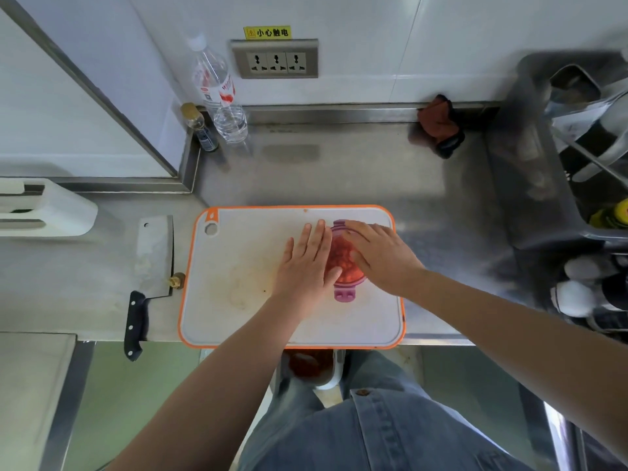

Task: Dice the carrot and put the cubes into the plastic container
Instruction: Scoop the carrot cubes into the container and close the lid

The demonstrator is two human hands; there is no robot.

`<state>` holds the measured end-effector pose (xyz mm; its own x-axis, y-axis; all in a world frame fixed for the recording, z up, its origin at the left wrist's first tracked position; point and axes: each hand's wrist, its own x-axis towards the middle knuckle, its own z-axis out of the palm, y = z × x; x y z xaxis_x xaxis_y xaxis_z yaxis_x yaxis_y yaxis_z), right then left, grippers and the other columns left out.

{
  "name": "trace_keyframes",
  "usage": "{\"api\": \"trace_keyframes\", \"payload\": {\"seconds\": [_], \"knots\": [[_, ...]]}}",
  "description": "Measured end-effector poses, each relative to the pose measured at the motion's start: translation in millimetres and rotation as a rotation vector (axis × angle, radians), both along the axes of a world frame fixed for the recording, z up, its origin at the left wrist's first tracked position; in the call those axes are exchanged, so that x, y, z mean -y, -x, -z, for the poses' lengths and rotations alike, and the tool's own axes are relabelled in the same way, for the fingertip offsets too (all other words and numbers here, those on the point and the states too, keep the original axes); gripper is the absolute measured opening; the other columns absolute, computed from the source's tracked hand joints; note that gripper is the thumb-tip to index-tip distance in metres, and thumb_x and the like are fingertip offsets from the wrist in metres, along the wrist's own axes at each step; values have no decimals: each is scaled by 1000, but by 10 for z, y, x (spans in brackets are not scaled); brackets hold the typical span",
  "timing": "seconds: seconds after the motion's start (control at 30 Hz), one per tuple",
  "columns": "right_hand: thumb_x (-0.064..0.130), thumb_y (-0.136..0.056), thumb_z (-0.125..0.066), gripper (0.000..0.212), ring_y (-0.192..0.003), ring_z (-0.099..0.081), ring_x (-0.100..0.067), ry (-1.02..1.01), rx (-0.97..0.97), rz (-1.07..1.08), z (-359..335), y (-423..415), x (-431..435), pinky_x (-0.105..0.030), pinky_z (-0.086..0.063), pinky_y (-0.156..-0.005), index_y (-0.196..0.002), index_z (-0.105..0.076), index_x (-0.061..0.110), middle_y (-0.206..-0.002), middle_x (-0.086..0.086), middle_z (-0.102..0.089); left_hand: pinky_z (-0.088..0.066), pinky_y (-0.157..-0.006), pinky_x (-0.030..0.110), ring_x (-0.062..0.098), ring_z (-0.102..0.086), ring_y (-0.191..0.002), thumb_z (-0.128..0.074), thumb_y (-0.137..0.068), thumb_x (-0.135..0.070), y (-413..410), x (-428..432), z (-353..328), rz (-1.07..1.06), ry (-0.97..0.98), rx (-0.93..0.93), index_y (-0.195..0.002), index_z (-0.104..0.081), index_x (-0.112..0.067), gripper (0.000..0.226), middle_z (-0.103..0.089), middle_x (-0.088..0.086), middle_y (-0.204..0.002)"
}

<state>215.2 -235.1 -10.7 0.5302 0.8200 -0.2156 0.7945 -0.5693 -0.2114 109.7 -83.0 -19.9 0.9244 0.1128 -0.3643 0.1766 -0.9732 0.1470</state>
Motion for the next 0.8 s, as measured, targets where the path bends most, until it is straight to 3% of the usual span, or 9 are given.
{"api": "trace_keyframes", "payload": {"seconds": [0.07,0.13,0.2,0.3,0.43,0.6,0.67,0.73,0.8], "knots": [[34,-87,-22,59,-125,-50,-28,-38,-13,-40,-44,-114,-16,-41,-37,-106,-135,-52,14,-142,-7,-47,-18,-119,49,28,-8,-149,-20,-98,-45,47,-28,-62,42,-5,128,-153,-13,-7,67,-6,9,-162],[28,-89,-26,59,-135,-42,-28,-36,-6,-140,-54,-180,25,-42,-35,-111,-143,-43,12,-150,-8,-39,-32,-113,50,31,-25,-145,-26,-97,-37,137,-46,-64,168,16,291,-148,-33,-4,61,-26,14,-157],[23,-89,-23,63,-144,-27,-23,-13,8,-284,-37,-219,90,-39,-24,-116,-149,-31,9,-157,-7,-26,-26,-117,47,29,-26,-145,-33,-97,-31,275,-80,-6,387,43,363,-148,-36,-7,56,-29,14,-156],[21,-84,-13,70,-149,-2,-17,54,-11,-374,-48,-247,124,-35,-7,-121,-154,-12,11,-161,-2,-4,-22,-119,44,25,-19,-148,-33,-96,-30,442,-191,70,574,15,303,-152,-28,-12,58,-22,9,-159],[30,-79,0,76,-147,13,-10,41,-146,-344,33,-280,129,-28,7,-119,-154,-3,17,-160,5,9,-11,-119,39,20,-7,-149,-31,-94,-30,463,-248,141,565,54,246,-155,-12,-17,65,-11,5,-162],[35,-83,4,73,-145,19,-10,72,-100,-348,55,-280,151,-31,8,-119,-154,3,17,-159,5,15,-6,-121,37,17,-2,-150,-29,-93,-29,453,-254,128,557,51,231,-155,-9,-20,66,-6,2,-163],[38,-88,2,69,-145,21,-11,41,-96,-325,83,-224,171,-33,8,-119,-153,4,17,-158,4,18,-10,-122,39,17,-9,-149,-30,-94,-28,466,-198,93,496,106,265,-154,-21,-21,61,-14,1,-162],[43,-95,-6,64,-146,17,-11,-89,-167,-152,118,-111,189,-33,6,-120,-153,4,17,-158,4,16,-16,-121,42,19,-23,-147,-34,-95,-26,415,-142,31,339,212,360,-147,-40,-20,52,-26,3,-158],[39,-102,-19,61,-147,13,-9,-223,-247,105,146,17,202,-33,3,-121,-153,4,15,-160,2,13,-12,-121,42,18,-15,-149,-29,-97,-31,326,-93,14,140,248,387,-150,-34,-18,55,-19,3,-160]]}}
